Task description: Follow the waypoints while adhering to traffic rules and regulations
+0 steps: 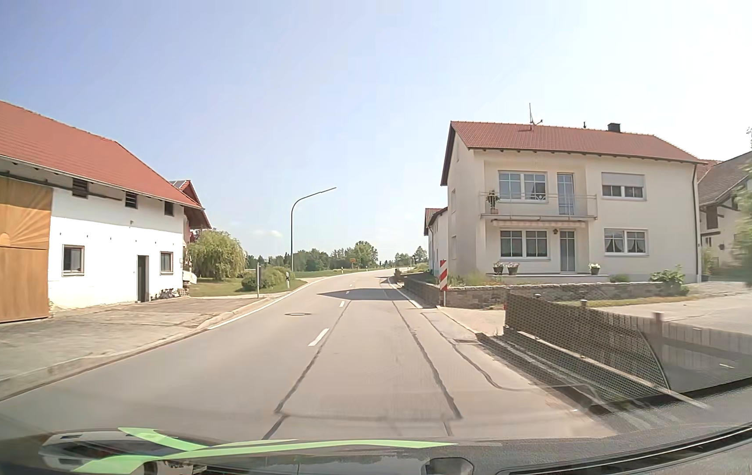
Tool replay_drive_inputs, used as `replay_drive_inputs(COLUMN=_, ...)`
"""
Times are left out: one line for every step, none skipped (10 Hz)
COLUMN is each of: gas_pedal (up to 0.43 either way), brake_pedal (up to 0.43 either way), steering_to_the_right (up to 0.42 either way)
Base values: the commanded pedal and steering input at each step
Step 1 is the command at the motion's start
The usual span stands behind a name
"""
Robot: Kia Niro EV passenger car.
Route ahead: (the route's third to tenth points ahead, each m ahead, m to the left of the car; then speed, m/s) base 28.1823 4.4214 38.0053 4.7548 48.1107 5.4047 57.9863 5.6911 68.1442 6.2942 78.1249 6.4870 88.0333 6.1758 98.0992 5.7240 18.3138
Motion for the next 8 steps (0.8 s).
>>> replay_drive_inputs(gas_pedal=0.209, brake_pedal=0.0, steering_to_the_right=-0.028)
replay_drive_inputs(gas_pedal=0.197, brake_pedal=0.0, steering_to_the_right=-0.035)
replay_drive_inputs(gas_pedal=0.177, brake_pedal=0.0, steering_to_the_right=-0.039)
replay_drive_inputs(gas_pedal=0.157, brake_pedal=0.0, steering_to_the_right=-0.04)
replay_drive_inputs(gas_pedal=0.13, brake_pedal=0.0, steering_to_the_right=-0.04)
replay_drive_inputs(gas_pedal=0.13, brake_pedal=0.0, steering_to_the_right=-0.037)
replay_drive_inputs(gas_pedal=0.13, brake_pedal=0.0, steering_to_the_right=-0.029)
replay_drive_inputs(gas_pedal=0.13, brake_pedal=0.0, steering_to_the_right=-0.02)
